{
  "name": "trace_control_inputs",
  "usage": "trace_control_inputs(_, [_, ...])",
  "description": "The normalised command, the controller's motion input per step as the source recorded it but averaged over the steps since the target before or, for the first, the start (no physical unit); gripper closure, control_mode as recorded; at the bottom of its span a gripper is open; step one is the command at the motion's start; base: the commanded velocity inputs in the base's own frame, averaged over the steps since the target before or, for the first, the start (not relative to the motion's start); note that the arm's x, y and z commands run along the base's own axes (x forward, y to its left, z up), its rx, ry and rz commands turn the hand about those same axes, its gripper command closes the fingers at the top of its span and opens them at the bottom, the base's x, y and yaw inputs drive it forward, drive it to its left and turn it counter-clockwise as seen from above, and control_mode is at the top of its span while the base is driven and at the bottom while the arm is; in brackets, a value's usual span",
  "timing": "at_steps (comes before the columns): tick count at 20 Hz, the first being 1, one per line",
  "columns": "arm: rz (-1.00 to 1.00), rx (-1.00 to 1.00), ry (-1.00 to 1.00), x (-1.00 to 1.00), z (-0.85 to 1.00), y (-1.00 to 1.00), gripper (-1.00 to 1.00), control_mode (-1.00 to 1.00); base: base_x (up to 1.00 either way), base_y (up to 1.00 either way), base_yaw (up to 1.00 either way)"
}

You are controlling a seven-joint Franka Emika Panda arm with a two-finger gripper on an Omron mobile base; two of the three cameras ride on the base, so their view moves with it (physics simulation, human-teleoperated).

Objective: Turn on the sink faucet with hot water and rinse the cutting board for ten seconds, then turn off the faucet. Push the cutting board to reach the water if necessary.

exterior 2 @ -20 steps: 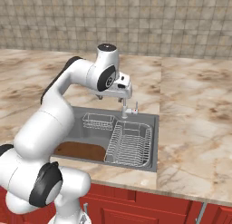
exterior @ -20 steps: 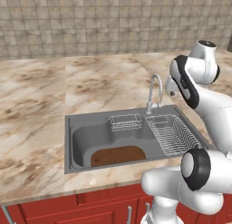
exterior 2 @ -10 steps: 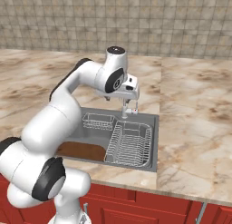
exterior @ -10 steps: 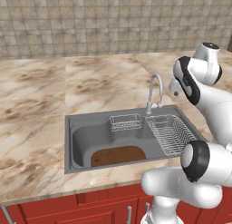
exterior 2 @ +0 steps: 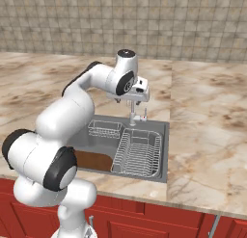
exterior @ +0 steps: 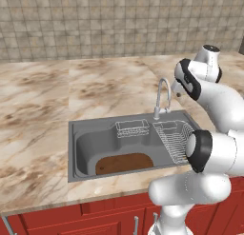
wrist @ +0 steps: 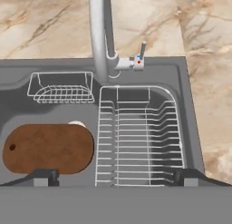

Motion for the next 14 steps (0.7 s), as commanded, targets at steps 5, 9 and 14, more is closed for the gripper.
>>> trace_control_inputs(5, [0.0,0.0,-0.01,0.52,-0.08,0.01,-1.0,-1.0,0.0,0.0,0.0])
trace_control_inputs(9, [0.0,0.0,0.0,0.41,-0.18,0.02,-1.0,-1.0,0.0,0.0,0.0])
trace_control_inputs(14, [0.0,0.0,0.0,0.32,-0.21,0.02,-1.0,-1.0,0.0,0.0,0.0])
